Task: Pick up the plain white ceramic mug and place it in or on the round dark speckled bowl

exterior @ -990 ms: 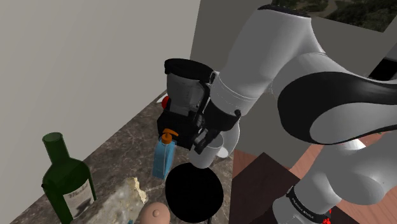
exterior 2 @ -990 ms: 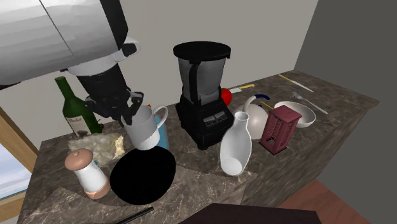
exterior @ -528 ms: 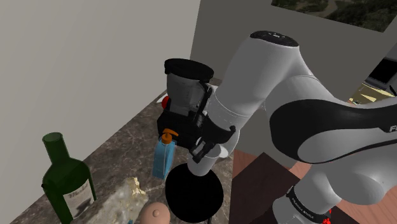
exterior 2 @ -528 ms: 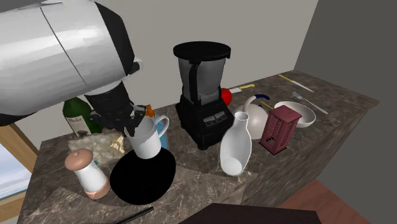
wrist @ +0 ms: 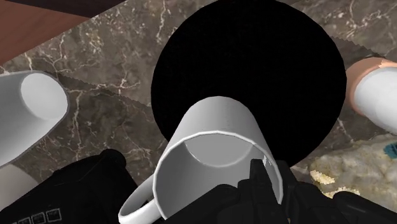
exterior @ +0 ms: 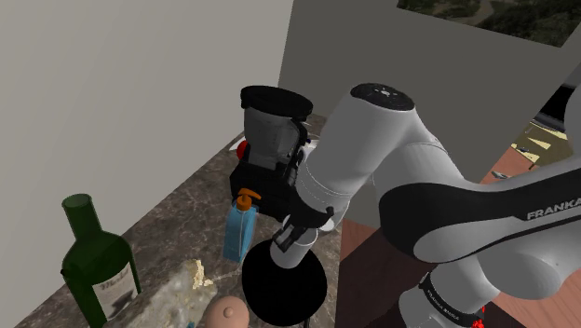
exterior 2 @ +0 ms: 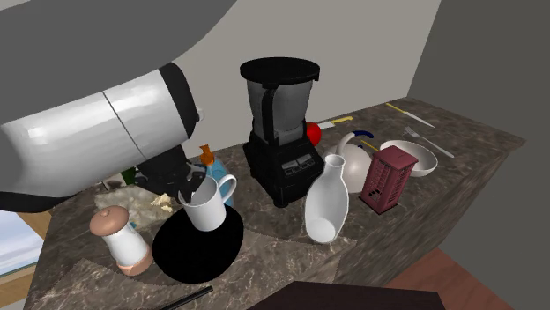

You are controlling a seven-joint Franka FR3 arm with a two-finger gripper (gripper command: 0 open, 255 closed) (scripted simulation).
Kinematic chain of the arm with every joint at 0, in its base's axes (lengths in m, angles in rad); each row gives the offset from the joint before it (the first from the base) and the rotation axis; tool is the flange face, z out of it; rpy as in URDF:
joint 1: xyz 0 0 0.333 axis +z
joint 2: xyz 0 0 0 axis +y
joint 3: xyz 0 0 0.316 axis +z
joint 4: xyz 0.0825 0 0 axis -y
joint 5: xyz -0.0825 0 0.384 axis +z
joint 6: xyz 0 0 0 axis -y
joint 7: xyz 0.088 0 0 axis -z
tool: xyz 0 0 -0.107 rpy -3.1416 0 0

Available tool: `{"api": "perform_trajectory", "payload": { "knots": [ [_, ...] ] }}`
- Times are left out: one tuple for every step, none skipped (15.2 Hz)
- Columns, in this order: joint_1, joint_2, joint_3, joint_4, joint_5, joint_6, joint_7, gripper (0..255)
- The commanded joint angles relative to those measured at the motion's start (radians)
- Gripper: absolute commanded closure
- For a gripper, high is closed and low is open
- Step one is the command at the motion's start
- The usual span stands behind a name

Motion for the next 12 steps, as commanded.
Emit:
{"api": "perform_trajectory", "payload": {
  "knots": [
    [-0.005, 0.016, 0.013, -0.015, -0.005, 0.031, 0.01, 255],
    [-0.009, 0.027, 0.02, -0.021, -0.009, 0.048, 0.016, 255],
    [-0.014, 0.039, 0.028, -0.028, -0.014, 0.066, 0.022, 255],
    [-0.014, 0.039, 0.028, -0.028, -0.014, 0.066, 0.022, 255],
    [-0.014, 0.039, 0.028, -0.029, -0.014, 0.066, 0.022, 255],
    [-0.014, 0.039, 0.028, -0.028, -0.014, 0.066, 0.022, 255],
    [-0.014, 0.039, 0.028, -0.028, -0.014, 0.066, 0.022, 255],
    [-0.014, 0.039, 0.028, -0.028, -0.014, 0.066, 0.022, 255],
    [-0.014, 0.039, 0.028, -0.028, -0.014, 0.066, 0.022, 255],
    [-0.014, 0.039, 0.028, -0.028, -0.014, 0.066, 0.022, 255],
    [-0.015, 0.039, 0.028, -0.028, -0.014, 0.066, 0.022, 0],
    [-0.015, 0.04, 0.028, -0.028, -0.015, 0.066, 0.022, 0]
  ]
}}
